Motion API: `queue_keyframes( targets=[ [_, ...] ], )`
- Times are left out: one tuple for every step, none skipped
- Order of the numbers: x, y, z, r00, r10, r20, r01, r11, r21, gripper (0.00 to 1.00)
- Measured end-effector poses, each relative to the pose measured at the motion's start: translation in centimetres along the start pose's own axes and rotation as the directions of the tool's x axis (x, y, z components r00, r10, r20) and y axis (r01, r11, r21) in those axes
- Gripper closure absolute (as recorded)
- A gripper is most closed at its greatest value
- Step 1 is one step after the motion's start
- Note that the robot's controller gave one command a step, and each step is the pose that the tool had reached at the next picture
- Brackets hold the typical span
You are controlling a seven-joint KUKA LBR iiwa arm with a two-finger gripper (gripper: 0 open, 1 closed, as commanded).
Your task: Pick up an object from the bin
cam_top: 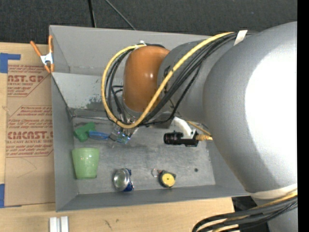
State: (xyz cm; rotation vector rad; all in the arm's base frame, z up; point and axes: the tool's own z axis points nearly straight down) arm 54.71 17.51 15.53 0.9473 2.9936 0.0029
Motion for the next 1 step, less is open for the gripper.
queue_keyframes(
  targets=[
    [-0.04,0.08,-3.08,1.000,-0.001,0.001,0.001,1.000,-0.001,1.00]
  ],
)
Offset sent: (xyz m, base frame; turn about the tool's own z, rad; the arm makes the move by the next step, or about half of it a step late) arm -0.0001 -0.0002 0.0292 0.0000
